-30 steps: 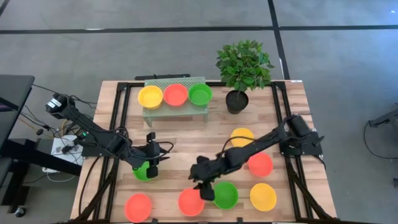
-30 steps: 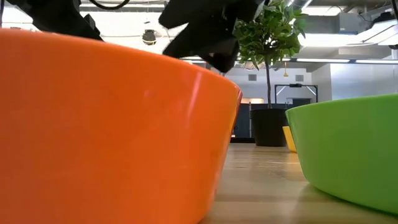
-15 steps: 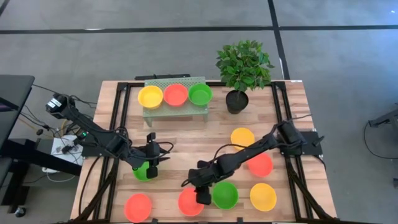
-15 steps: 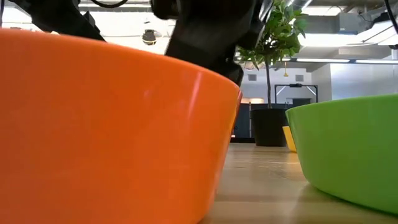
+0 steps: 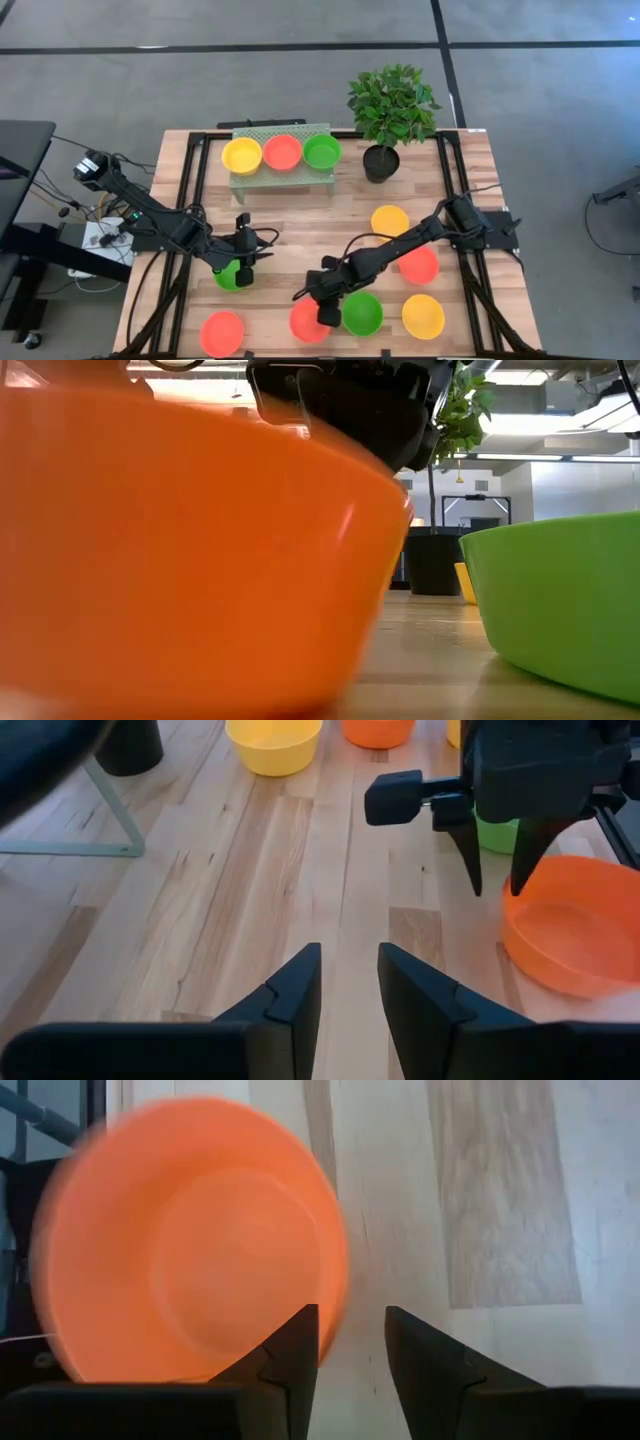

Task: Pick & Place Mini bowls
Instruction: Stack the orange bowl on top of the orange bowl on the shelf

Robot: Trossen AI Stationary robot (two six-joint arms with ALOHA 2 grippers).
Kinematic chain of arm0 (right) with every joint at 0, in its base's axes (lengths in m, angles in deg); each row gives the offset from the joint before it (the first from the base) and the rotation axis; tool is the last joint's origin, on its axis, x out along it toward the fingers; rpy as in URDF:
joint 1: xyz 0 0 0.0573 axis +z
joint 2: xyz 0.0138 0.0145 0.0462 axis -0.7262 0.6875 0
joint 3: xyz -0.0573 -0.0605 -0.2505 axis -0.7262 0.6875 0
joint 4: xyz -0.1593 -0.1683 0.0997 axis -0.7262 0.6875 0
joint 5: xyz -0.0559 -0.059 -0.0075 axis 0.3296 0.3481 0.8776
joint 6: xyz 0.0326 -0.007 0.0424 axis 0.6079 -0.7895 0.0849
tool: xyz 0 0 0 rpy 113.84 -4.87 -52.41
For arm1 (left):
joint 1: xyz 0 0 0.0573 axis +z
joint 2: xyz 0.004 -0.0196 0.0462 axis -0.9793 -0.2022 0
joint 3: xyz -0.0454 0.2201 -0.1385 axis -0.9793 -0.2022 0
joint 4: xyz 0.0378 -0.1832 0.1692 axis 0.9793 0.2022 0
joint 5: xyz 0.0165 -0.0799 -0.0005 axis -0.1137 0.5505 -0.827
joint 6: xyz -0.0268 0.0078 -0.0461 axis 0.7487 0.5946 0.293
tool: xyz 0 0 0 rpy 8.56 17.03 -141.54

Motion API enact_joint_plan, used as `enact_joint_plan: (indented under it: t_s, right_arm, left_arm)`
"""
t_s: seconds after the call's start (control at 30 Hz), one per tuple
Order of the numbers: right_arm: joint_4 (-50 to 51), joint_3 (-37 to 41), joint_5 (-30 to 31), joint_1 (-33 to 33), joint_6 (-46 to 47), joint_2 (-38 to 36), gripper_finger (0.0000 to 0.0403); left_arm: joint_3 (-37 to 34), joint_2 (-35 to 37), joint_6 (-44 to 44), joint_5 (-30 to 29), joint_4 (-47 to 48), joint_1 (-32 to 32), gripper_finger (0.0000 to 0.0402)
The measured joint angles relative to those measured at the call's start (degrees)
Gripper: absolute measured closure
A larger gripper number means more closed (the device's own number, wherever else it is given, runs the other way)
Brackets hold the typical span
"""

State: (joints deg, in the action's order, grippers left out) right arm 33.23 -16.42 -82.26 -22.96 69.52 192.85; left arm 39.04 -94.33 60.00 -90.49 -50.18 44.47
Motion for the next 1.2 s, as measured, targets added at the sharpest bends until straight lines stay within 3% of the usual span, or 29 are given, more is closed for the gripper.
enact_joint_plan:
  t_s: [0.33,0.47,0.6,0.83,1.0,1.2]
  right_arm:
    - [1.7,0.0,-1.2,-2.2,-0.5,0.0,0.0393]
    - [7.2,-2.8,-3.5,-4.1,-2.6,-0.3,0.0389]
    - [19.4,-10.7,-1.3,-6.6,-7.8,-0.5,0.0398]
    - [36.9,-26.6,9.4,-11.4,-15.4,-0.6,0.0394]
    - [42.4,-36.5,15.5,-15.9,-20.0,-0.7,0.0398]
    - [43.2,-45.0,17.6,-21.9,-21.9,-0.7,0.0397]
  left_arm:
    - [0.0,0.0,0.0,0.0,0.0,0.0,0.0298]
    - [0.0,0.0,0.0,0.0,0.0,0.0,0.0298]
    - [0.0,0.0,0.1,0.0,0.0,0.0,0.0298]
    - [0.0,0.0,1.3,2.3,0.0,0.0,0.0298]
    - [0.0,0.0,3.2,2.8,0.0,-0.3,0.0298]
    - [0.0,0.0,5.1,2.9,0.0,-1.7,0.0298]
